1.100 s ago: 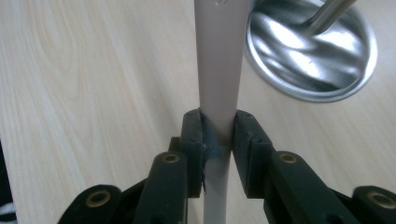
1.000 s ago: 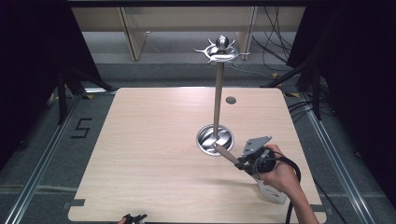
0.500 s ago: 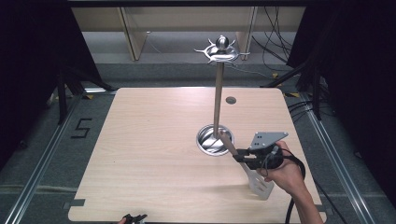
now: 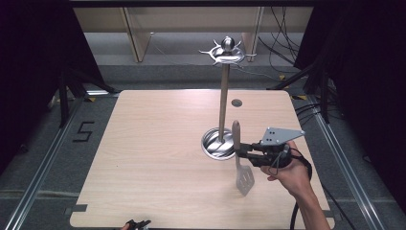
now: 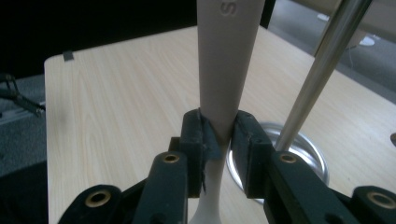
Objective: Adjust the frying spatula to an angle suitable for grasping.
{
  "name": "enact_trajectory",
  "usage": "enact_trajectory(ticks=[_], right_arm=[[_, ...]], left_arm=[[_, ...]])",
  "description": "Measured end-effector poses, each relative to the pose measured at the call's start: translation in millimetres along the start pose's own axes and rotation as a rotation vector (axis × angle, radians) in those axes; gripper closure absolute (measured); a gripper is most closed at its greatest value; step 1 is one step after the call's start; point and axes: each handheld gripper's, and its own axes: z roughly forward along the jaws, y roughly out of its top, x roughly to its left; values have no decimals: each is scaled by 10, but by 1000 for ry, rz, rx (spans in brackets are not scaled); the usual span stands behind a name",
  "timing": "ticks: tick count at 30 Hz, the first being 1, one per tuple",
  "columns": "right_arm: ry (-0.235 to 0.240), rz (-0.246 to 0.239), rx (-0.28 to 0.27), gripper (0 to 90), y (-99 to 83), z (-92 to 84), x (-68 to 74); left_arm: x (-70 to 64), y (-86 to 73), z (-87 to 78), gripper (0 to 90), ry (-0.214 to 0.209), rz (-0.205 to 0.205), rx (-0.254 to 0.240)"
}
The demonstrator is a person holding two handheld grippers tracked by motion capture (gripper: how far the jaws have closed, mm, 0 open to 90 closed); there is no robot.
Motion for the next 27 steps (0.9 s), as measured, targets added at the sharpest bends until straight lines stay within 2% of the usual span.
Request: enact_trajectory(ticks=[1, 3, 4, 6, 7, 8, 10, 11, 12, 13, 15, 17, 18, 19, 20, 21, 22, 25, 27], right_arm=[[-3, -11, -24, 757, 32, 17, -2], [8, 2, -15, 757, 50, 10, 2], [19, -19, -22, 757, 70, 22, -4], [11, -9, -43, 757, 95, 31, 17], [15, -9, -37, 757, 113, 26, 13], [0, -3, -61, 757, 124, 39, 23], [-4, -31, -62, 757, 164, 33, 1], [-6, -6, -61, 757, 196, 24, 9], [-6, -6, -61, 757, 196, 24, 9], [-19, -21, -69, 757, 215, 20, -11], [-45, -17, -84, 757, 262, 15, -36], [-39, -1, -74, 757, 280, 4, -42], [-66, -18, -80, 757, 322, -12, -70], [-66, -18, -80, 757, 322, -12, -70], [-68, -6, -79, 757, 341, -26, -69], [-92, -9, -104, 756, 379, -40, -88], [-92, -9, -104, 756, 379, -40, -88], [-120, -27, -113, 756, 434, -76, -112], [-135, -4, -108, 757, 478, -92, -139]], left_arm=[[1, 1, -2, 191, 0, -2, 0], [-3, 0, -4, 191, -5, -6, -8], [3, 1, -7, 191, -5, -1, -3], [4, -1, -3, 191, -1, -2, 0], [2, -3, -2, 191, -4, -4, -4], [2, -3, -3, 191, -4, -3, -3], [2, -2, -3, 191, -4, -4, -5], [3, -3, 1, 191, -6, -5, -2], [3, -3, 1, 191, -6, -5, -2], [2, -4, 2, 191, -5, -4, -4], [7, -4, 3, 191, -8, -6, 1], [10, -5, 6, 191, -19, -4, 3], [12, -6, 9, 191, -26, -4, 4], [9, -7, 14, 191, -10, -4, 3], [8, -9, 12, 191, -8, -11, -3], [17, -8, 10, 191, -12, -7, 2], [15, -10, 6, 191, -3, -9, 3], [15, -11, 12, 191, -12, -8, 4], [13, -10, 8, 191, -3, -5, 6]])
